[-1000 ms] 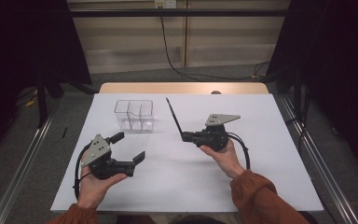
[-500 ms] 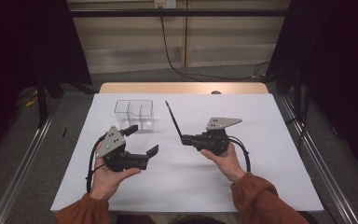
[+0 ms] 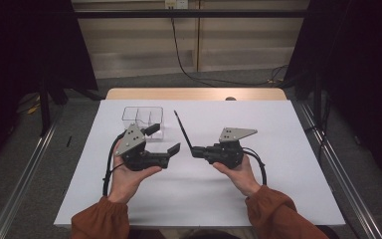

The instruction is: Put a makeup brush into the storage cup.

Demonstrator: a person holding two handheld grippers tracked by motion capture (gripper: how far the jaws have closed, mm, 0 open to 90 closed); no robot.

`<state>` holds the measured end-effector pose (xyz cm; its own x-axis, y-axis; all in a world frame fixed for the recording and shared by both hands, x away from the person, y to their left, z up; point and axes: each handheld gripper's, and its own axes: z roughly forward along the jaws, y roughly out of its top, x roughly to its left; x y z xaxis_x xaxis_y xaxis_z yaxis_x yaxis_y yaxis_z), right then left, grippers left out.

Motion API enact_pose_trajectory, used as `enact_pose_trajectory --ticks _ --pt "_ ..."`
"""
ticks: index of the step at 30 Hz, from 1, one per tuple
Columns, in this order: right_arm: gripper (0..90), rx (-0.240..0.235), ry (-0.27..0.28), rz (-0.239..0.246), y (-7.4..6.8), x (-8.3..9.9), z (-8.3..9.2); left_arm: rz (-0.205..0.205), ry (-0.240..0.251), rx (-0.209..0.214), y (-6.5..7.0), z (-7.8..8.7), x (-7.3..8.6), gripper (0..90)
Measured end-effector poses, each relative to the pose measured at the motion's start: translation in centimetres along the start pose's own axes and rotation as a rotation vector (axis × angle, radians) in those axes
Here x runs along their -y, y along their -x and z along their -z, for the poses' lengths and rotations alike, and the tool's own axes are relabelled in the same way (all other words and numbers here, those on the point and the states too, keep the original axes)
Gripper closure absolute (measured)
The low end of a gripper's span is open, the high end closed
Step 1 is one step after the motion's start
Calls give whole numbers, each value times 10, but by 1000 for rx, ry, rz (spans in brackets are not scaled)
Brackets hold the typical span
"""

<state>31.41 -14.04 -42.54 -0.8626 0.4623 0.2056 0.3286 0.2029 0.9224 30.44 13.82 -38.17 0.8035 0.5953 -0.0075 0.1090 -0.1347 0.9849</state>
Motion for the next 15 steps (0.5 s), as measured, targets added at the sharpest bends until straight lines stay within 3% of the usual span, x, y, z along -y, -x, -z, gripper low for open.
enact_pose_trajectory --ticks 12,15 --pt "846 -10 2 4 -3 0 -2 -18 -3 35 1 -22 -9 217" --pt "846 -11 2 4 -3 1 -3 -7 -4 41 0 -25 -9 258"
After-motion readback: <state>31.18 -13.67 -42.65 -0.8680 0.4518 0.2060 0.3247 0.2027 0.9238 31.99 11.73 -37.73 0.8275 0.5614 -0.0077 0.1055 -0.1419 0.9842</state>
